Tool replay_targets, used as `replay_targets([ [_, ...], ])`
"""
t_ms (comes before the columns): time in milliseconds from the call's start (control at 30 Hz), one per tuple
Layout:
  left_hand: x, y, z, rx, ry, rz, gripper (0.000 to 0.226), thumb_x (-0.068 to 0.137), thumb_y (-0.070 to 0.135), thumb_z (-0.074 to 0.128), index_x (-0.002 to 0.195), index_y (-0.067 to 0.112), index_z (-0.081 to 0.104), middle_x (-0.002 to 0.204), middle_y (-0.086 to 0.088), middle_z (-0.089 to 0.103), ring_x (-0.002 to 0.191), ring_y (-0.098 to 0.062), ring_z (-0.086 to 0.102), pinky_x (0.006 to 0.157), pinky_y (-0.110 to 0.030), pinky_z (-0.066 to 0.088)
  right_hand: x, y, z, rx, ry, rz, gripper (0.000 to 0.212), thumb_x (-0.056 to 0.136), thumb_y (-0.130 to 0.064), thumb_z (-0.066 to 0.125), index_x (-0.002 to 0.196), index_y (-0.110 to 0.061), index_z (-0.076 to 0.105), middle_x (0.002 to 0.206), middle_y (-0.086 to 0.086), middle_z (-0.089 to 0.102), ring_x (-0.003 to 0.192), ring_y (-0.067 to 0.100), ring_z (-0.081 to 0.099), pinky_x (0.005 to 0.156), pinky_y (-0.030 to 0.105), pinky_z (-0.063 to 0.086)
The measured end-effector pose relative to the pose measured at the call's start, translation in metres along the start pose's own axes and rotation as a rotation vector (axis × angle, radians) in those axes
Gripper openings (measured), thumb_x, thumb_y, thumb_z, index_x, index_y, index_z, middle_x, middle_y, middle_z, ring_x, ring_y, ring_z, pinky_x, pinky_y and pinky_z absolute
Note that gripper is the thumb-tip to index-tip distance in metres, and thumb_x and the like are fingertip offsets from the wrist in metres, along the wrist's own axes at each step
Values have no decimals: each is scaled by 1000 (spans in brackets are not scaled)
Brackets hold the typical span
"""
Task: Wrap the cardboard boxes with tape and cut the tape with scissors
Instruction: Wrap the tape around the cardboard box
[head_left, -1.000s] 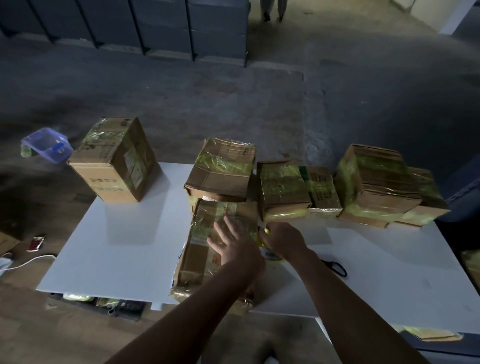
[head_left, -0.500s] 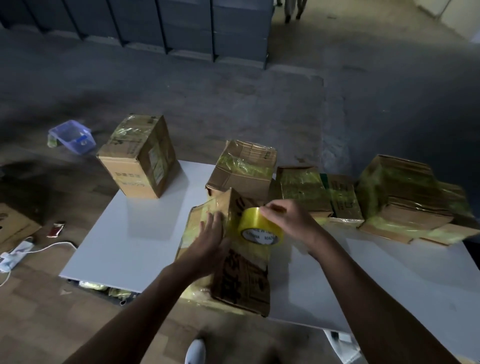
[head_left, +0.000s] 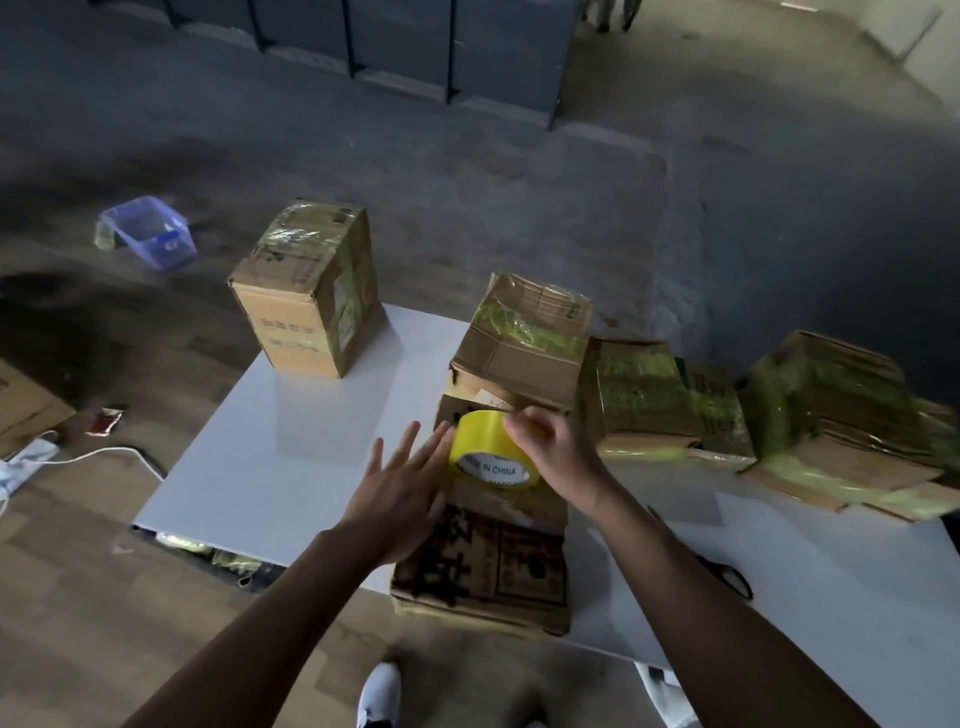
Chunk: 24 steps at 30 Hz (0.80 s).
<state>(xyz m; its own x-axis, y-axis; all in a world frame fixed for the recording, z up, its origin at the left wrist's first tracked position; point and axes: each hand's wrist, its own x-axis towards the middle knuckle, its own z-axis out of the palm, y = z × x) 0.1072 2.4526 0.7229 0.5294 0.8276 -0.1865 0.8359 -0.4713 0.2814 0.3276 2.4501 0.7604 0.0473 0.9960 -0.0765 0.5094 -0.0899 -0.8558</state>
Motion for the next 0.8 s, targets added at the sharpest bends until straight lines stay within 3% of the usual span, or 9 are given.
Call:
replay_targets([
  [33,0,-3,2,62,-23,-17,67,100,40,25,150,28,-19,156,12,-23,147,-22,-17,118,-51,-3,1,-1,4,-39,-17,19,76,75,-74,51,112,-10,67,100,-3,64,98,12,59,86,29,45],
  [100,1,-6,4,134,-47,-31,64,101,42,18,152,26,-17,159,9,-19,147,-26,-17,117,-54,-3,4,-9,12,-155,-27,-3,63,85,-67,50,111,-12,67,102,4,69,93,15,62,81,30,48],
  [200,2,-13,4,156,-43,-45,62,100,43,16,152,28,-16,160,10,-17,147,-30,-14,117,-55,-3,6,-23,12,-274,-37,-40,52,90,-61,47,83,-13,66,74,5,66,66,17,61,59,31,44],
  [300,0,-14,3,122,-17,-35,60,100,46,13,150,33,-19,160,12,-14,147,-29,-14,117,-54,-5,0,-16,-13,-373,-14,-14,50,94,-51,48,67,-9,56,54,2,46,46,16,39,47,26,29],
  [433,2,-9,2,160,-29,-13,60,100,48,12,149,32,-19,160,10,-13,147,-31,-15,116,-56,-7,-11,-5,-40,-509,28,41,50,92,-51,49,58,-17,39,51,-2,33,45,13,31,47,27,21],
  [567,14,8,-6,306,-9,-19,65,100,49,16,154,19,-3,162,-1,-6,147,-35,-11,113,-62,-3,-13,-6,-32,-540,59,30,51,94,-50,48,56,-19,33,48,-4,31,43,13,31,46,28,21],
  [700,19,47,10,165,40,98,73,98,53,21,153,16,-8,162,-4,-11,147,-23,-16,117,-47,-9,-12,-6,-32,-535,56,55,51,93,-53,45,59,-16,44,50,-1,38,46,15,40,47,28,25],
  [800,17,48,22,167,63,117,76,96,58,18,153,15,-9,161,-2,-11,147,-19,-16,118,-41,-14,-14,-3,-32,-542,64,14,52,89,-56,46,54,-19,36,47,-4,34,43,10,36,45,27,23],
])
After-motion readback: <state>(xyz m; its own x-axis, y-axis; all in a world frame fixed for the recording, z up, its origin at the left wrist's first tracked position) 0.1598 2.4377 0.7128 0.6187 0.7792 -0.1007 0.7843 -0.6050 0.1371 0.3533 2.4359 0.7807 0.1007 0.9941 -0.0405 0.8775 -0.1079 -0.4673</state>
